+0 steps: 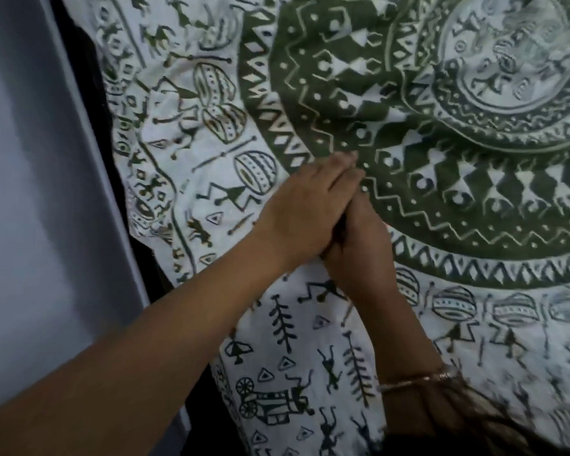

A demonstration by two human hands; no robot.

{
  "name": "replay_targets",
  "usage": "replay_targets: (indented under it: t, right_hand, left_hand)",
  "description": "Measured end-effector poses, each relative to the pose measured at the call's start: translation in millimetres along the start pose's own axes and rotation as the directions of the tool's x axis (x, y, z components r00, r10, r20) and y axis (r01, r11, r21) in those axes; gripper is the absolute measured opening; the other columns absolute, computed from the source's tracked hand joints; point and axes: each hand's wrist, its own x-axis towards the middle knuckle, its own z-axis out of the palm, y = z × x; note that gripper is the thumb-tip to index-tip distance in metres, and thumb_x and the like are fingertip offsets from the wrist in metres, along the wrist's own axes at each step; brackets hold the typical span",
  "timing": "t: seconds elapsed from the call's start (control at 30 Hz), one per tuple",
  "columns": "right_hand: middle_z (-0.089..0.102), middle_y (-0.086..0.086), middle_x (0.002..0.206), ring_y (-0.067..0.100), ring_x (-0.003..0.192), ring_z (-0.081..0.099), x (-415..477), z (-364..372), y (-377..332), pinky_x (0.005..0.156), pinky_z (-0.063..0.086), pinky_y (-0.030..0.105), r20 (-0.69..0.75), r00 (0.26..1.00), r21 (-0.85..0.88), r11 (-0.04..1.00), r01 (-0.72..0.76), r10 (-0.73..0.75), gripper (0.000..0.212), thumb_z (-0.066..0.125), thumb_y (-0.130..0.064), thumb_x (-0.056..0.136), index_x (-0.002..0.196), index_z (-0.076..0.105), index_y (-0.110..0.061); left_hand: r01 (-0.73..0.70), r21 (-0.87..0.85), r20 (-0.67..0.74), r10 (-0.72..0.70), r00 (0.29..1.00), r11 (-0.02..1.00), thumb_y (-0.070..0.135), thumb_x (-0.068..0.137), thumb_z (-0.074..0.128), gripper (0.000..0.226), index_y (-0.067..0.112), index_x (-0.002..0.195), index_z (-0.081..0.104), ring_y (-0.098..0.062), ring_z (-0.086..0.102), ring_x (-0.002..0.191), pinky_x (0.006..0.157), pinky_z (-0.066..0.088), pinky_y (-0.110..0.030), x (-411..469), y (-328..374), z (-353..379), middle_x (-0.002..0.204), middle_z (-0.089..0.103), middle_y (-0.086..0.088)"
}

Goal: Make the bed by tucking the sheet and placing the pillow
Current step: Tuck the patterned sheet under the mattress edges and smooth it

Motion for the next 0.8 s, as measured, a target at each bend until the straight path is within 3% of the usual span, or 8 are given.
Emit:
replay_targets:
  t: [0.13, 0.27, 0.43, 0.5, 0.57, 0.7, 0.8]
  right_hand:
    - [0.042, 0.021, 0.143, 0.038, 0.133, 0.038, -33, -41, 48, 0.102, 0.036, 0.058, -0.219, 0.958, -0.049, 0.979, -0.199, 0.184, 0.044, 0.047, -0.003, 0.092, 0.136, 0.042, 0.000]
    - [0.029, 0.023, 0.150, 0.035, 0.142, 0.020, -74, -81, 103, 0.113, 0.020, 0.052, -0.398, 0.838, -0.071, 0.898, -0.434, 0.373, 0.044, 0.044, -0.003, 0.093, 0.136, 0.039, 0.002]
    - [0.012, 0.027, 0.154, 0.040, 0.144, 0.003, -131, -113, 164, 0.117, 0.007, 0.048, -0.452, 0.725, -0.129, 0.767, -0.629, 0.519, 0.054, 0.043, -0.010, 0.095, 0.144, 0.026, 0.001]
    - [0.007, 0.029, 0.154, 0.041, 0.143, 0.000, -147, -118, 182, 0.116, 0.001, 0.044, -0.444, 0.673, -0.155, 0.689, -0.708, 0.592, 0.060, 0.043, -0.020, 0.096, 0.147, 0.019, 0.001]
    - [0.003, 0.029, 0.154, 0.043, 0.143, -0.001, -154, -115, 190, 0.115, 0.000, 0.045, -0.442, 0.635, -0.162, 0.639, -0.751, 0.634, 0.067, 0.040, -0.034, 0.098, 0.148, 0.013, 0.001]
    - [-0.001, 0.032, 0.153, 0.046, 0.142, -0.003, -142, -104, 188, 0.114, -0.001, 0.053, -0.449, 0.616, -0.235, 0.580, -0.780, 0.647, 0.071, 0.028, -0.046, 0.098, 0.150, 0.006, -0.002]
    - [-0.001, 0.027, 0.155, 0.042, 0.143, -0.005, -120, -102, 183, 0.113, -0.005, 0.053, -0.388, 0.755, -0.320, 0.691, -0.649, 0.529, 0.065, 0.021, -0.047, 0.098, 0.152, 0.008, -0.013]
  left_hand:
    - [-0.062, -0.074, 0.133, 0.071, 0.989, 0.995, 0.009, 0.092, 0.044, 0.049, -0.002, 0.139, 0.038, -0.033, 0.032, 0.137, 0.115, 0.024, -0.041, 13, 50, 32, 0.146, 0.036, -0.020]
    - [-0.258, -0.020, 0.278, 0.253, 0.927, 0.966, 0.015, 0.096, 0.035, 0.054, 0.004, 0.147, 0.022, -0.028, 0.016, 0.144, 0.118, 0.009, -0.038, 20, 110, 77, 0.155, 0.021, -0.014]
    - [-0.446, 0.043, 0.426, 0.387, 0.818, 0.894, 0.025, 0.096, 0.029, 0.058, 0.010, 0.150, 0.015, -0.027, 0.007, 0.145, 0.116, 0.002, -0.044, 24, 181, 129, 0.158, 0.013, -0.009]
    - [-0.505, 0.100, 0.493, 0.398, 0.773, 0.857, 0.035, 0.093, 0.025, 0.063, 0.012, 0.150, 0.012, -0.027, 0.003, 0.146, 0.114, -0.003, -0.049, 26, 197, 143, 0.159, 0.009, -0.007]
    - [-0.515, 0.166, 0.500, 0.378, 0.779, 0.841, 0.037, 0.092, 0.019, 0.063, 0.015, 0.150, 0.012, -0.027, 0.000, 0.146, 0.113, -0.006, -0.053, 28, 203, 152, 0.159, 0.006, -0.005]
    - [-0.481, 0.326, 0.445, 0.317, 0.838, 0.814, 0.050, 0.093, 0.009, 0.064, 0.023, 0.151, 0.006, -0.024, 0.000, 0.146, 0.108, -0.006, -0.064, 38, 184, 150, 0.159, 0.002, 0.003]
    - [-0.385, 0.400, 0.378, 0.233, 0.896, 0.831, 0.049, 0.092, 0.008, 0.061, 0.030, 0.150, 0.008, -0.028, -0.001, 0.146, 0.105, -0.008, -0.067, 46, 173, 142, 0.159, 0.001, 0.009]
